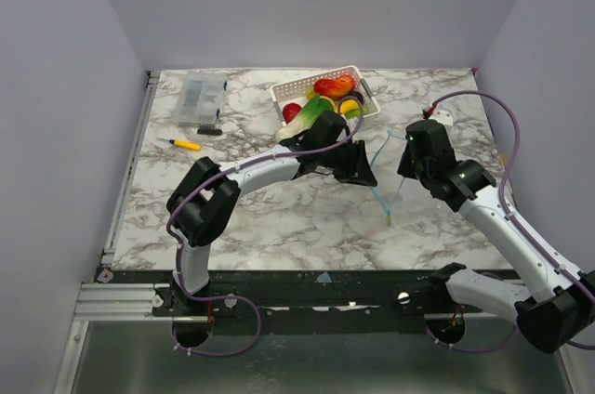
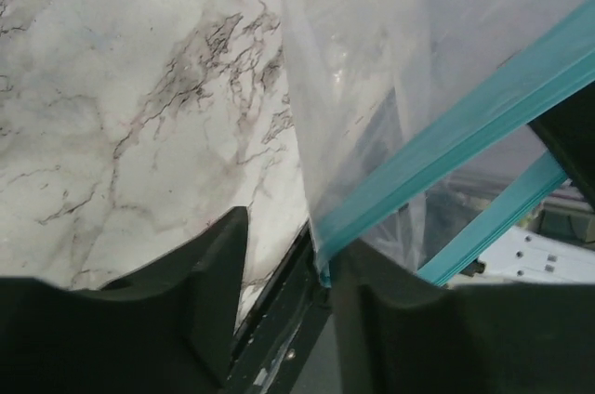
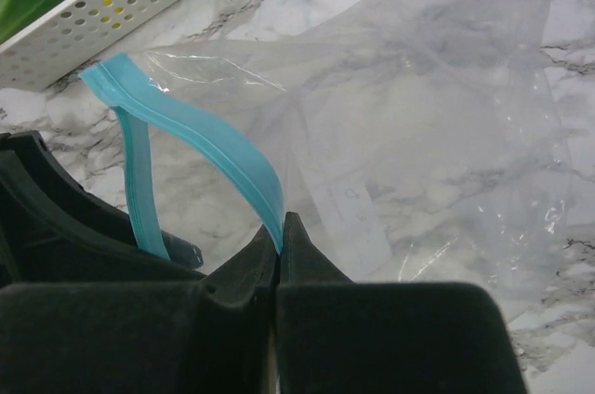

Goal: Place the food in the zip-top bag and seal the zipper
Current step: Open the zipper of the food storage bag at the center of the board.

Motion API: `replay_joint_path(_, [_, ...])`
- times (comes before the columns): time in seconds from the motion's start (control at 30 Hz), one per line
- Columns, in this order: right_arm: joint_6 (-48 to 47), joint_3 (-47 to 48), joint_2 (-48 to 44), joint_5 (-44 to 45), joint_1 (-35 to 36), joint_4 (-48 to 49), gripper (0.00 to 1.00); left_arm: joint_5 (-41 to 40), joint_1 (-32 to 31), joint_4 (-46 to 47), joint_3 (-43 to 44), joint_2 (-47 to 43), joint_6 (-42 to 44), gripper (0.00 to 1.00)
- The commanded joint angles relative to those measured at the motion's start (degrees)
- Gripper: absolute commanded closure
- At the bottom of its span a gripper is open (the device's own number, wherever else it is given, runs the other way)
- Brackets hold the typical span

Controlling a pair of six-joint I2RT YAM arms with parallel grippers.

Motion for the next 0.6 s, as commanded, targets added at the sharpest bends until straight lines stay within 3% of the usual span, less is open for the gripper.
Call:
replay_joint_path(0.0, [-3.4, 1.8, 0.1, 3.4, 0.0, -1.4, 0.99, -8.6, 1.0, -7.7, 6.1, 2.5, 6.4, 0.8])
replay_joint_path(0.13, [-6.0, 5.4, -0.5, 6.4, 0.0, -6.6, 0.99, -14.8, 2.7, -13.3, 9.7, 4.4, 11.1, 0.91])
replay_joint_path(0.4, [-6.4, 4.1, 1.6, 1.5, 0.0, -2.8, 0.99, -8.1, 1.2, -9.4, 10.7, 2.2, 8.4, 0.92])
replay_joint_path(0.47, [-6.3, 3.1, 2.6, 2.8, 0.0, -1.9, 0.99, -7.2, 0.8, -9.3, 10.9, 1.3, 8.5, 0.87])
replay_joint_path(0.57, [-6.4, 1.8, 3.4, 4.3, -0.1, -1.2, 0.99, -6.8, 0.8, -9.4, 9.7, -1.4, 10.3, 0.6])
